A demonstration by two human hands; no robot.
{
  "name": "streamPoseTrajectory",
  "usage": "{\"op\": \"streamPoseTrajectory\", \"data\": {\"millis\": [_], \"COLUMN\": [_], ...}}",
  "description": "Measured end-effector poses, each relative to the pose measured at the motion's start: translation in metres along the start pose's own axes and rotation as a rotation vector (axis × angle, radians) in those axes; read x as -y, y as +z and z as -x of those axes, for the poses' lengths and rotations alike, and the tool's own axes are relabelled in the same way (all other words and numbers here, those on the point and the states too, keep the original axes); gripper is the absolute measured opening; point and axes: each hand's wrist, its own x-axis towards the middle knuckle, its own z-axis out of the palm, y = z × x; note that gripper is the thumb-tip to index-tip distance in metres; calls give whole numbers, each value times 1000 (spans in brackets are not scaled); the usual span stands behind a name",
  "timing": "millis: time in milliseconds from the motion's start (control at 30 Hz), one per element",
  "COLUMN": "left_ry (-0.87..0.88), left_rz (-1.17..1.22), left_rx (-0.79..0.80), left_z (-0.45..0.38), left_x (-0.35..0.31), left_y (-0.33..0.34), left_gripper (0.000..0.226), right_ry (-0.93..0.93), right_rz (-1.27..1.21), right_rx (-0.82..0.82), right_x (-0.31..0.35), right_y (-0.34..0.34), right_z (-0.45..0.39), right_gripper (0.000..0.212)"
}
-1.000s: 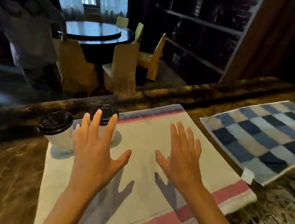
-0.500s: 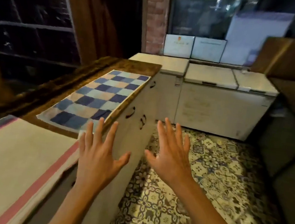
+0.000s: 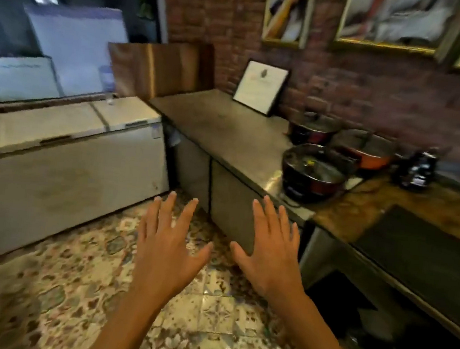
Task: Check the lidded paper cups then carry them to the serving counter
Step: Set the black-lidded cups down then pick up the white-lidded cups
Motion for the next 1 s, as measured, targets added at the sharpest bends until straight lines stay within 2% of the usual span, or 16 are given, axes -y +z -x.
{"op": "streamPoseTrajectory", "data": {"millis": [333,667,833,1000], "left_ry": [427,775,888,895], "left_rz": [341,432,393,382], "left_rx": [180,324,338,335], "left_z": [-133,-160,-152,-141], "left_x": [-208,-415,-515,-619], "left_y": [137,221,257,299], "left_gripper": [86,86,85,88], "right_ry": [452,889,984,1012], "right_rz": [211,349,359,336], "right_rx": [-132,-305,-350,-343], "right_x": [-213,-367,-456,-562], "right_y": [-75,-146,-171,-197], "right_z": [-30,15,40,60], "right_gripper": [88,90,89,89]}}
